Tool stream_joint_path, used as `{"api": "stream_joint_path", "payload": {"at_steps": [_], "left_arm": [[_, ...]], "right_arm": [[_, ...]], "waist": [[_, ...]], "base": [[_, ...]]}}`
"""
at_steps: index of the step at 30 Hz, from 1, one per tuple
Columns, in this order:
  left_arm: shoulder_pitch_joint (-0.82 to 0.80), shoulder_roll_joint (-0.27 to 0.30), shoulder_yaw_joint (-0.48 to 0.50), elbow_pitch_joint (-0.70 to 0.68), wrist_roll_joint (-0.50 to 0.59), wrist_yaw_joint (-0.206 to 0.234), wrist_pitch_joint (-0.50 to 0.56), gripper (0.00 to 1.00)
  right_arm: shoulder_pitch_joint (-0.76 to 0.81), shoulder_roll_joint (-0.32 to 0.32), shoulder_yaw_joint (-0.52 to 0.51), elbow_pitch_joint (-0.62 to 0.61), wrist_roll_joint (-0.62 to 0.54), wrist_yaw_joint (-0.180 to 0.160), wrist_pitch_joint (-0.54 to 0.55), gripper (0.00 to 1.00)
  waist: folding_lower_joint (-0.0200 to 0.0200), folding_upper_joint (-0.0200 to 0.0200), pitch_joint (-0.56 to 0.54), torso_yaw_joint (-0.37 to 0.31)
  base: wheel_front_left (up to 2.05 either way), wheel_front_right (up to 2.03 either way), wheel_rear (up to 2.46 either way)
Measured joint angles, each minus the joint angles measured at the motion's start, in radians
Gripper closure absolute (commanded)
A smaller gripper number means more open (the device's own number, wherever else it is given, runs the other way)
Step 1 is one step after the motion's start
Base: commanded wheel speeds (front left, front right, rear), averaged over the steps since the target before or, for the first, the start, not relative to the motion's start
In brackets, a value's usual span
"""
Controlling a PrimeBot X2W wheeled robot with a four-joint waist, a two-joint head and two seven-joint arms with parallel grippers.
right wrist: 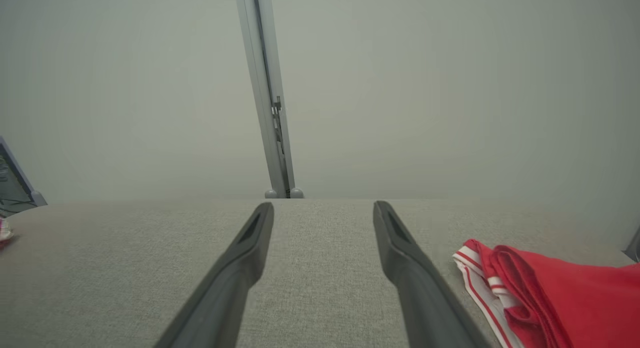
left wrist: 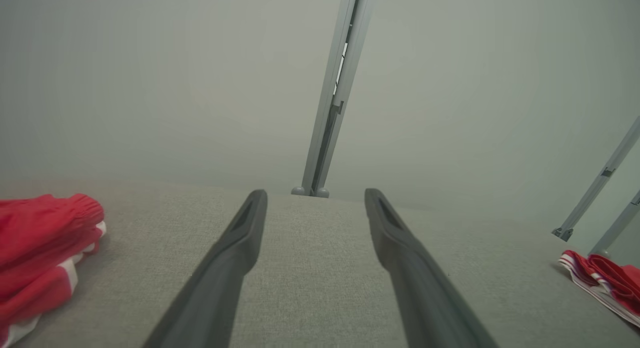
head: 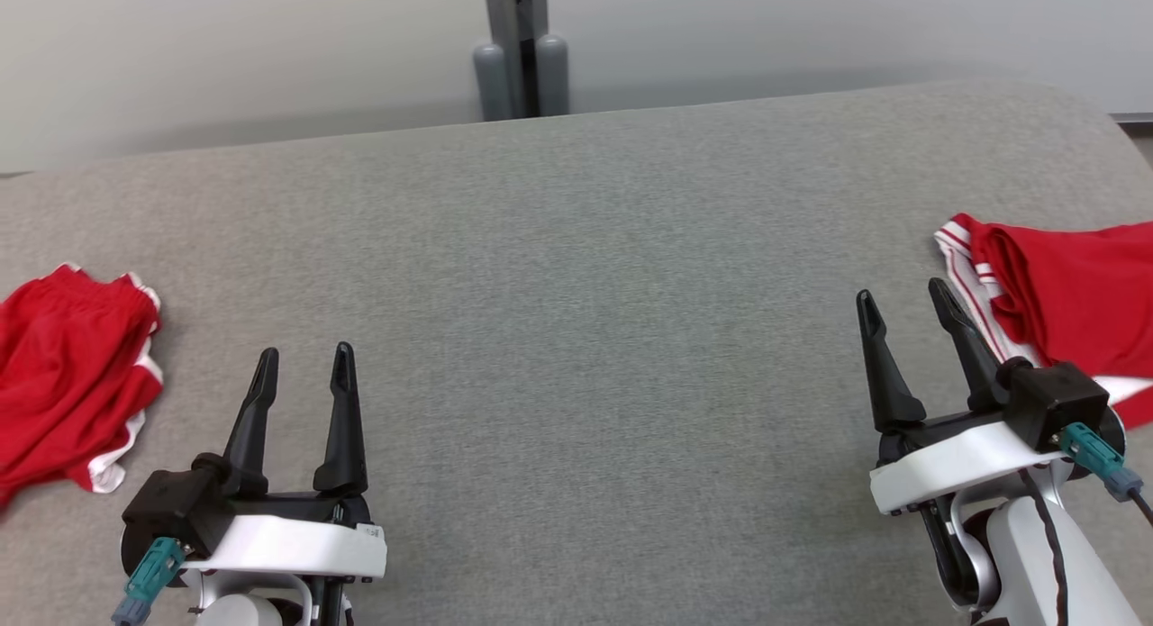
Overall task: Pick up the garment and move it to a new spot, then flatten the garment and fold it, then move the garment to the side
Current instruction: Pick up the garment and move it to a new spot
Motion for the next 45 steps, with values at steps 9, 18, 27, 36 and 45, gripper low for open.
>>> {"api": "stream_joint_path", "payload": {"at_steps": [9, 18, 27, 36, 45], "left_arm": [[0.0, 0.0, 0.004, 0.002, -0.015, 0.003, 0.0, 0.0], [0.033, 0.0, 0.022, -0.01, -0.018, 0.006, 0.0, 0.0], [0.066, 0.0, 0.032, -0.013, -0.018, 0.006, 0.0, 0.0], [0.093, 0.0, 0.042, -0.014, -0.017, 0.001, 0.0, 0.0], [0.104, 0.0, 0.049, -0.014, -0.017, -0.003, 0.0, 0.0]], "right_arm": [[0.007, -0.01, 0.051, 0.01, 0.043, 0.0, 0.0, 0.0], [0.022, -0.014, 0.112, 0.024, 0.069, 0.0, 0.0, 0.0], [0.026, -0.012, 0.144, 0.029, 0.089, 0.0, 0.0, 0.0], [0.044, 0.0, 0.161, 0.047, 0.098, 0.0, 0.0, 0.0], [0.049, 0.009, 0.17, 0.053, 0.104, 0.0, 0.0, 0.0]], "waist": [[0.0, 0.0, 0.003, 0.104], [0.0, 0.0, -0.016, 0.261], [0.0, 0.0, -0.047, 0.377], [0.0, 0.0, -0.083, 0.465], [0.0, 0.0, -0.105, 0.484]], "base": [[0.0, 0.0, 0.0], [0.0, 0.0, 0.0], [0.0, 0.0, 0.0], [0.0, 0.0, 0.0], [0.0, 0.0, 0.0]]}}
